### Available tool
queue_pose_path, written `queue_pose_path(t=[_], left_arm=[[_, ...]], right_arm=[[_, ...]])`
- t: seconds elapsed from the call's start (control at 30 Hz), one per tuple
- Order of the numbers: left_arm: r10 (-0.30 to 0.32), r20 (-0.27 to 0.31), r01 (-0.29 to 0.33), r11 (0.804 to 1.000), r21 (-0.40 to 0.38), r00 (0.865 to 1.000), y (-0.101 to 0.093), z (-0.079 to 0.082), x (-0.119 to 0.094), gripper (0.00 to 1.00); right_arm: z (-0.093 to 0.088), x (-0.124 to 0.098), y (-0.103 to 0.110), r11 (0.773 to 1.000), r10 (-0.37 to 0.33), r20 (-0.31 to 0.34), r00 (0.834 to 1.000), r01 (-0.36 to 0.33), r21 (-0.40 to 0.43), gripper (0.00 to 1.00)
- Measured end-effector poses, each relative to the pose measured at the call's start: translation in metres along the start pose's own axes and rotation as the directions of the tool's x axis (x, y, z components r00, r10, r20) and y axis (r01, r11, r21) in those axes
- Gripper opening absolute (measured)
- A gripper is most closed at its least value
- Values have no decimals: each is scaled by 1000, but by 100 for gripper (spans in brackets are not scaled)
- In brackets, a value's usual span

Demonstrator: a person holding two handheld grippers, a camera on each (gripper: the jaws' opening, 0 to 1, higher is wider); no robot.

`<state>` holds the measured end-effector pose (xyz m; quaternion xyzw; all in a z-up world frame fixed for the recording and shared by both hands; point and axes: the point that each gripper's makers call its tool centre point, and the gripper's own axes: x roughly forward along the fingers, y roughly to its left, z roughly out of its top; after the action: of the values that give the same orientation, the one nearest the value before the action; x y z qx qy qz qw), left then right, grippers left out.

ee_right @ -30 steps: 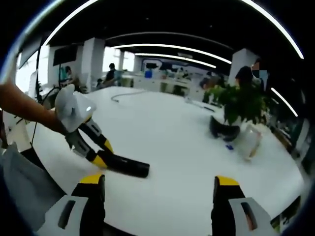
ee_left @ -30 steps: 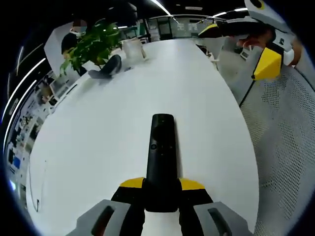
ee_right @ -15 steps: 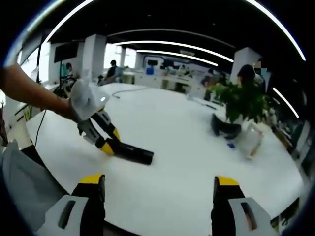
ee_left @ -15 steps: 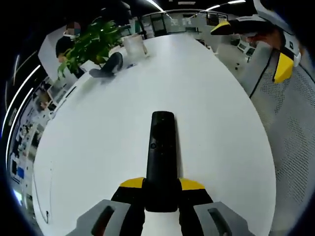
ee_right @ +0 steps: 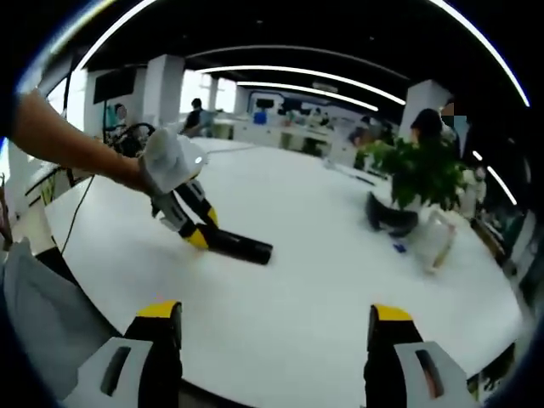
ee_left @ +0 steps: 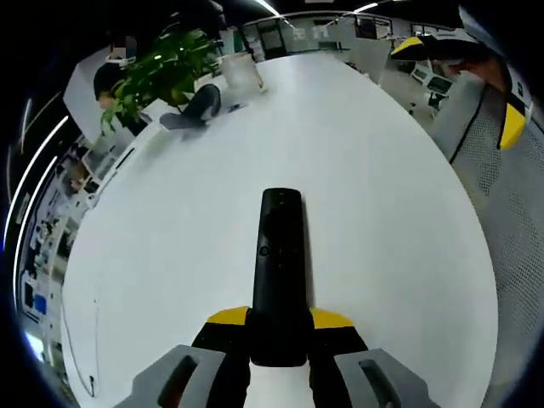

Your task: Press the specified remote control buttons in sequence, fully releasing each button before pressing the next.

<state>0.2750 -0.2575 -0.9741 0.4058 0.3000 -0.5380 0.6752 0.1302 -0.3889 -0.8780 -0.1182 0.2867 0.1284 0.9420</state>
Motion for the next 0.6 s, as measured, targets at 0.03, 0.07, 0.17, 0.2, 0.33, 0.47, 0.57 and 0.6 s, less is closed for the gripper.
queue_pose_path(t=[0.03, 0.07, 0.17, 0.2, 0.33, 0.47, 0.57, 0.6], left_arm=[[3, -2, -3, 1000, 3, 1000, 4, 0, 0, 23], [6, -3, -6, 1000, 5, 1000, 8, 0, 0, 23], [11, -6, -11, 1000, 7, 1000, 17, -1, 1, 23], [12, -7, -12, 1000, 10, 1000, 19, -1, 1, 23], [18, -12, -17, 1000, 20, 1000, 28, -2, 2, 23], [21, -17, -20, 1000, 22, 1000, 36, -3, 3, 24], [22, -23, -22, 999, 35, 999, 42, -3, 4, 24], [25, -26, -24, 999, 39, 999, 45, -3, 4, 24]], right_arm=[[0, 0, 0, 1000, -1, -3, 1000, 1, 1, 90], [0, 0, 0, 1000, -1, -3, 1000, 1, 2, 90], [0, 0, 0, 1000, 0, -3, 1000, 0, 4, 90], [-1, 1, 0, 1000, -3, -8, 1000, 3, 1, 90], [-2, 1, 1, 1000, -1, -15, 1000, 1, -2, 90], [-3, 2, 1, 1000, -2, -21, 1000, 2, -1, 90], [-4, 2, 1, 1000, 0, -25, 1000, 0, -5, 90], [-4, 2, 2, 1000, 2, -26, 1000, -2, -6, 90]])
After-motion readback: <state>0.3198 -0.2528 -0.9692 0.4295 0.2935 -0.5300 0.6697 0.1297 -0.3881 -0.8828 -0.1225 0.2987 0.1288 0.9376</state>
